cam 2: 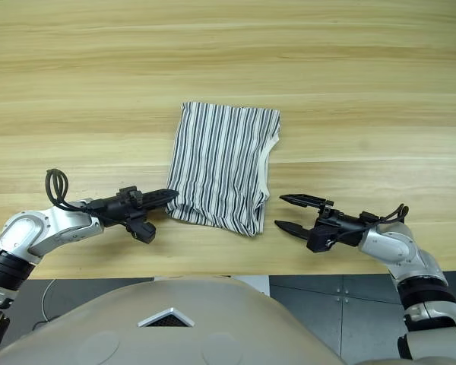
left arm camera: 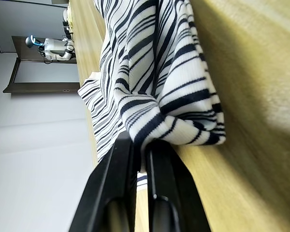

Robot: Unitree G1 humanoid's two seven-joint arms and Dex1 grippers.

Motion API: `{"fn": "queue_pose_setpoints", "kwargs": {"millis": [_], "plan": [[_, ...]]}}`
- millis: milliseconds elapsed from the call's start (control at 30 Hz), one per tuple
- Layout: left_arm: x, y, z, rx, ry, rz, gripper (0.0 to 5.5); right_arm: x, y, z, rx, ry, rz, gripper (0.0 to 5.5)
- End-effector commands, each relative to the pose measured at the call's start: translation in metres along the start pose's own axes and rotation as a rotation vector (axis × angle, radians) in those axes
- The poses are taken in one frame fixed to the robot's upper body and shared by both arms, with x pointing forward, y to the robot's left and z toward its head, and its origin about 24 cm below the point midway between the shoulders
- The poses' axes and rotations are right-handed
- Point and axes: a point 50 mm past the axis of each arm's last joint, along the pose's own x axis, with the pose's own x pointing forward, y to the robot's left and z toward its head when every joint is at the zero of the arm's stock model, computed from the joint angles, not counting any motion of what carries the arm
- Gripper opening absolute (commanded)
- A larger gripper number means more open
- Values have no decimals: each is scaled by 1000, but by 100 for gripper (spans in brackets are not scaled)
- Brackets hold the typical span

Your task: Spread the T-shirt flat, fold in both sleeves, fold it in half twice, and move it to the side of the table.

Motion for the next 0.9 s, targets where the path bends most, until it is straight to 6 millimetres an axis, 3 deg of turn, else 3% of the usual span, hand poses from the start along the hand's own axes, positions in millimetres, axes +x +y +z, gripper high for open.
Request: {"fn": "queue_pose_setpoints", "kwargs": {"millis": [33,233,667,900], "plan": [[-4,-29,5,-56,18,-146,10,14,5,0,-20,-20,56,324],[-4,-28,5,-58,21,-139,10,28,2,3,-151,-33,250,324],[-3,-24,3,-74,33,-116,10,40,-1,8,-153,-90,217,324],[-2,-24,3,-79,35,-110,10,43,1,9,-141,-92,236,203]]}}
